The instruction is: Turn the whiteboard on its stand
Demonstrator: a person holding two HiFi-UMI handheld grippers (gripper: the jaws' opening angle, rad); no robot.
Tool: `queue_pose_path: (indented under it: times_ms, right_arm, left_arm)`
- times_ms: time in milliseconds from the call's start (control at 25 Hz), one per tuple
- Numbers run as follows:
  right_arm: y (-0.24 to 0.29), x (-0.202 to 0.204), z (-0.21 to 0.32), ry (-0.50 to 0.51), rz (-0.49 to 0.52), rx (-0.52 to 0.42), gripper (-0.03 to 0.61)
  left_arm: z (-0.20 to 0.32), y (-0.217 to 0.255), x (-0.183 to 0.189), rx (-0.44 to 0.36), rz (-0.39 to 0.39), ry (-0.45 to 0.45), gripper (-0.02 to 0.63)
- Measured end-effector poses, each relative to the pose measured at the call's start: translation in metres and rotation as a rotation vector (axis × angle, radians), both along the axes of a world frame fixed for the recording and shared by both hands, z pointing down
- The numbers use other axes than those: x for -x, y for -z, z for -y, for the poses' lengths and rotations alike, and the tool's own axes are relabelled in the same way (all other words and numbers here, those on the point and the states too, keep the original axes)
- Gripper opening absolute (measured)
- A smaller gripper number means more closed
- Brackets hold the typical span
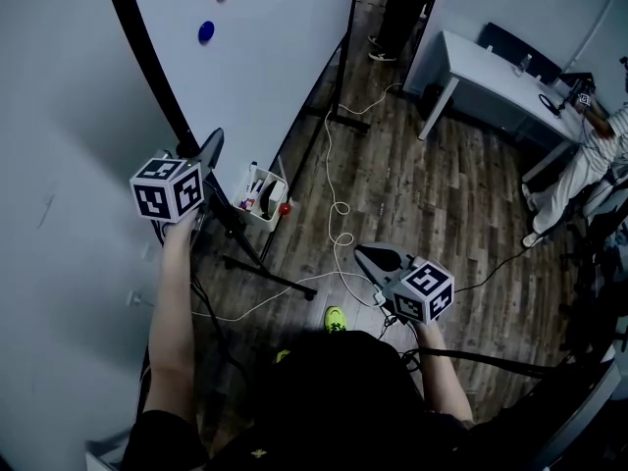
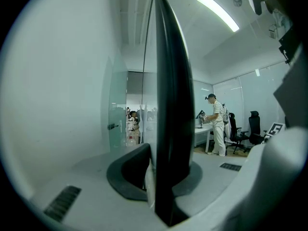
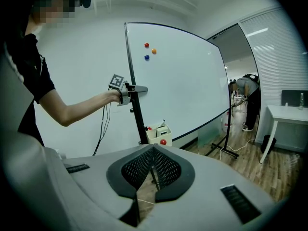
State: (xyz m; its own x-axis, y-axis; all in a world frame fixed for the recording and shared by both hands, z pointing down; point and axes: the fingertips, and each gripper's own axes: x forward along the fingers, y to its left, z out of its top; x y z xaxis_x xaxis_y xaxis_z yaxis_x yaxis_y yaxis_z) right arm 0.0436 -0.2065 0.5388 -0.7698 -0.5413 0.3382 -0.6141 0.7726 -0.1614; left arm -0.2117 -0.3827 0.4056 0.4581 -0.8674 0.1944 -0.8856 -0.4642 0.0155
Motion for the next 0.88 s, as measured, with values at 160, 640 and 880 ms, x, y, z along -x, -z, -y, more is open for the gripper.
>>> queue_pose_path:
  times_ms: [160,640,880]
  right_arm:
    - [0.001,-0.004,0.001,-0.008,-0.003,-0.002,-0.003]
    - [0.01,0.001,-0.003,-0.001,0.001,0.001,-0.003]
    - [0.006,-0.005,-0.004,-0.026,0.0,0.007,-0.003]
  left_arm:
    - [-0.002,0.001,0.001,0.001,-0.003,-0.004,0.043]
    - [-0.005,0.006,0.0,0.026,-0.024,0.002,0.044]
    - [-0.001,0.003,0.004,0.031,-0.035,0.006,0.044]
